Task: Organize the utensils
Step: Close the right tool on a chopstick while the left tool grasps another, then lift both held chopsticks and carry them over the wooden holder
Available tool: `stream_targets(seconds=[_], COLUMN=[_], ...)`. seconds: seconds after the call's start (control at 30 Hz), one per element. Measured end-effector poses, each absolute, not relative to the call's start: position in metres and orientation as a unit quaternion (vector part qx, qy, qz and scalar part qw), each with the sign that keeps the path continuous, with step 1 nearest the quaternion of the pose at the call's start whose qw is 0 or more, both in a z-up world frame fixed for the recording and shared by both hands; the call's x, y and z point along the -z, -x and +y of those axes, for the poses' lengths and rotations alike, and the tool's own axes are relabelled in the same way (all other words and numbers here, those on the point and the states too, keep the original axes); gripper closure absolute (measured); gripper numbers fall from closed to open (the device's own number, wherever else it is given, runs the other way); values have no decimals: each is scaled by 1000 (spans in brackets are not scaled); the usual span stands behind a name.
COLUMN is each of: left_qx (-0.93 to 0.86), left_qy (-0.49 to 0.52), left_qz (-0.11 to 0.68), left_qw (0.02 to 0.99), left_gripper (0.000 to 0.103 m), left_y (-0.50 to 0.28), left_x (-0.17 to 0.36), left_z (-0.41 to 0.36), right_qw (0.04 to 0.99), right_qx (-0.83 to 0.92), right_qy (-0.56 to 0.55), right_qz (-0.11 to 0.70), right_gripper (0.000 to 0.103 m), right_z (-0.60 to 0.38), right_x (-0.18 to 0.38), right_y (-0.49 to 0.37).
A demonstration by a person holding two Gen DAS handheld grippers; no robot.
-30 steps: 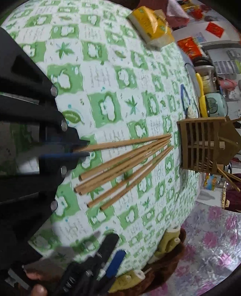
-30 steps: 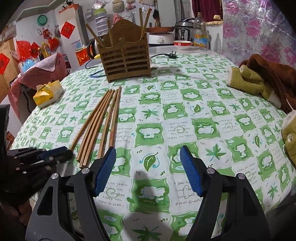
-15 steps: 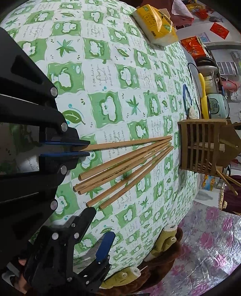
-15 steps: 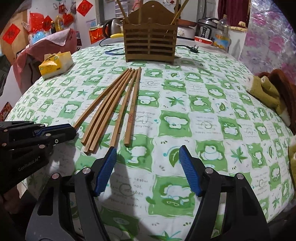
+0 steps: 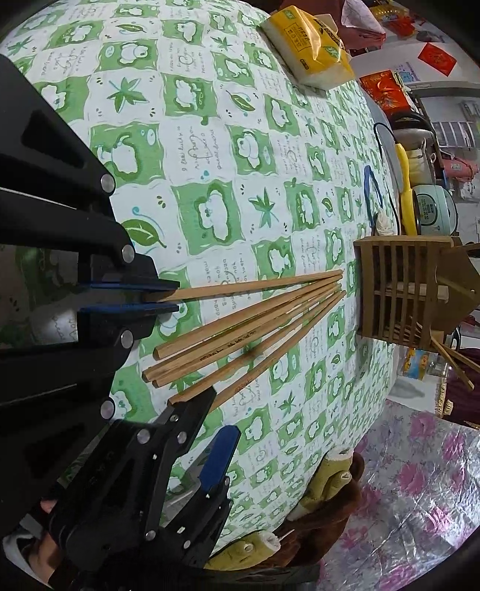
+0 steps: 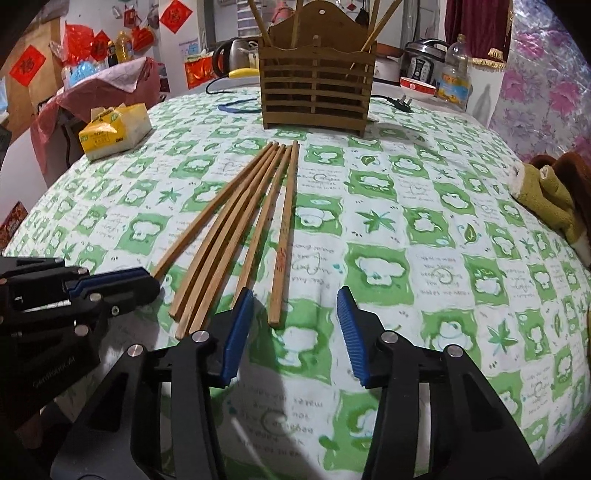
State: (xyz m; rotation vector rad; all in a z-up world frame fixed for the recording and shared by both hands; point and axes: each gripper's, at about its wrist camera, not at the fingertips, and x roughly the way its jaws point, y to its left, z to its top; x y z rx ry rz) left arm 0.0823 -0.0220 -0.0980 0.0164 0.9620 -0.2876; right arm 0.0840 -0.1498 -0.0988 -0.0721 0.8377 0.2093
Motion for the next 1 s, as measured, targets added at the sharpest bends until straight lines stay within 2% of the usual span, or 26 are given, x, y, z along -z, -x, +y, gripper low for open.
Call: stream_targets(seconds=[0.07,0.13,0.2,0.4,1.0], left_qx=[138,139,138,136,133], left_qy=[-9,-10,-12,-13,-22], left_qz=[462,463,464,463,372], left_qw=[876,875,875,876,918], left_gripper=[96,96,96,96,97], left_y=[-82,-82,-82,-82,-63], left_x=[98,98,98,94,14], left_z=[-23,-24,-24,-21,-2], right_qw=[908,908,907,899,938], right_qx=[-102,-108,-111,-114,-111], right_qy=[27,28,24,-19,-57], right_qz=[406,405,406,423,323], right_gripper=[58,72,96,97,97], right_z=[-152,-151,-151,-170,-210], right_x=[99,98,97,89,4], right_y=[-85,-83,-80,-76,-52])
